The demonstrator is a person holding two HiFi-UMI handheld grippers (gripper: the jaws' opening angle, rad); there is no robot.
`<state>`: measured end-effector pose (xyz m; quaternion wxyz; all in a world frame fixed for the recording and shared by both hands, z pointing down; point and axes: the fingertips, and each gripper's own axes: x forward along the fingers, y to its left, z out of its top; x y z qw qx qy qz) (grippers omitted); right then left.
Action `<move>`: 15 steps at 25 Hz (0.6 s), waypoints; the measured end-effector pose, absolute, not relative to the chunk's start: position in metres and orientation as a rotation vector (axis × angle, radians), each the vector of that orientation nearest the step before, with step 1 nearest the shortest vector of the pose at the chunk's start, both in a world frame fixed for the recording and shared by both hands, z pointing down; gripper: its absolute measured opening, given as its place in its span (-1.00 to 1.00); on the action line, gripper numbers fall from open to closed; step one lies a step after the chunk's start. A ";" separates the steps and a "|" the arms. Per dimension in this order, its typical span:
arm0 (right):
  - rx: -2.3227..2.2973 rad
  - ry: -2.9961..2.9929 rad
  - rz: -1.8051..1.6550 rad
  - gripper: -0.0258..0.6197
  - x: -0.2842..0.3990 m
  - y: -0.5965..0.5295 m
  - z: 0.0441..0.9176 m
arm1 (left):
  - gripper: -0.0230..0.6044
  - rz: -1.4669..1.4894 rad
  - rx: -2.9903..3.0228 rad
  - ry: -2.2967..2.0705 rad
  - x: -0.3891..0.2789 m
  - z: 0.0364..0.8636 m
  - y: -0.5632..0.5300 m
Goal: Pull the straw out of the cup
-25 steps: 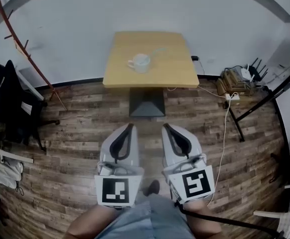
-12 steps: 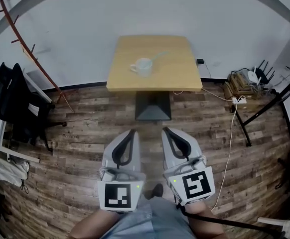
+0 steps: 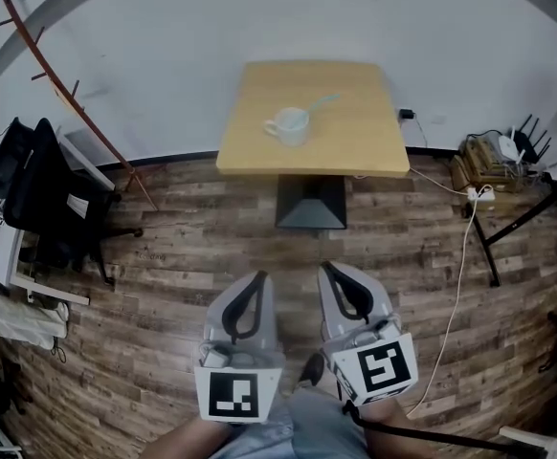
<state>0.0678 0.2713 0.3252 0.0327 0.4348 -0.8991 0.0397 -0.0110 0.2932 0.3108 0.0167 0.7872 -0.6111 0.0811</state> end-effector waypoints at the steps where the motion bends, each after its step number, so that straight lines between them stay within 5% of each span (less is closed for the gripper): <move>1: 1.342 -2.758 0.137 -0.90 0.068 0.266 0.329 | -0.86 0.259 2.453 -1.886 -0.011 0.314 0.287; 15: 1.442 -2.694 0.169 -0.90 0.035 0.139 0.317 | -0.86 0.072 2.513 -1.765 -0.049 0.301 0.144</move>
